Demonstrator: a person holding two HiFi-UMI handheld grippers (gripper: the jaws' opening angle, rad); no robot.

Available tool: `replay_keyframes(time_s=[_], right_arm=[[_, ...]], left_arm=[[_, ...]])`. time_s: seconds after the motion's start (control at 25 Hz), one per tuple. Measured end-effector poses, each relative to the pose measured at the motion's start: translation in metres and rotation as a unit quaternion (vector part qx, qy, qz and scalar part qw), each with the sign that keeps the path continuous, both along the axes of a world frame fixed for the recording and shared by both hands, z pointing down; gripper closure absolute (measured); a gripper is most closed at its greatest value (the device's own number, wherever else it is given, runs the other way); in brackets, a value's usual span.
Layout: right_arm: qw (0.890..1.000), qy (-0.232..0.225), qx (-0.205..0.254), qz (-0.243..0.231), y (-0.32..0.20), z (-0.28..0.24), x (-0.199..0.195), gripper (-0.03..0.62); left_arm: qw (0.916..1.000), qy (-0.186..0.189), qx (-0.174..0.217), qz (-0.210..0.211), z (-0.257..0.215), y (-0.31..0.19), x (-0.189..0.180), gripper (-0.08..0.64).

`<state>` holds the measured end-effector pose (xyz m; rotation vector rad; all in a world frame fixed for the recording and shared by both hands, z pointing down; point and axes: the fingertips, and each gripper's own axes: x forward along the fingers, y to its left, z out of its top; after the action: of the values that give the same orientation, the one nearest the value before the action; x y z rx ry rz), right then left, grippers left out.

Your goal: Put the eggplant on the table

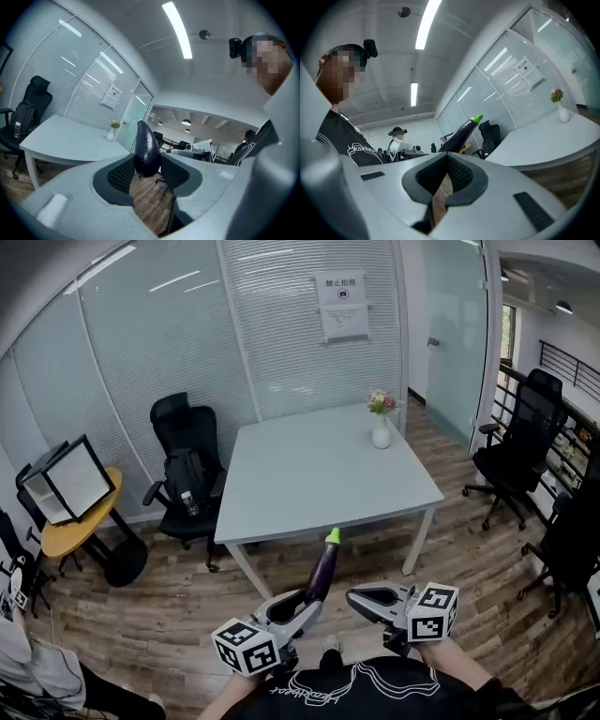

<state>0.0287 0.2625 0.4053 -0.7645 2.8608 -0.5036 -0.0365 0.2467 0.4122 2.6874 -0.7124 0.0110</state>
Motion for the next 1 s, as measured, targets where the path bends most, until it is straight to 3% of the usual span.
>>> replay_keyframes(time_s=[0.28,1.0], right_arm=[[1.0,-0.004,-0.02,0.006,-0.06,0.013,-0.002,0.583],[0.998,0.006,-0.056,0.035,-0.278,0.015,0.007,0.583]], left_arm=[[0.9999,0.003,-0.016,0.001,0.011,-0.063,-0.004,0.379],[0.9993,0.008,-0.035,0.012,0.007,-0.286,-0.002,0.379]])
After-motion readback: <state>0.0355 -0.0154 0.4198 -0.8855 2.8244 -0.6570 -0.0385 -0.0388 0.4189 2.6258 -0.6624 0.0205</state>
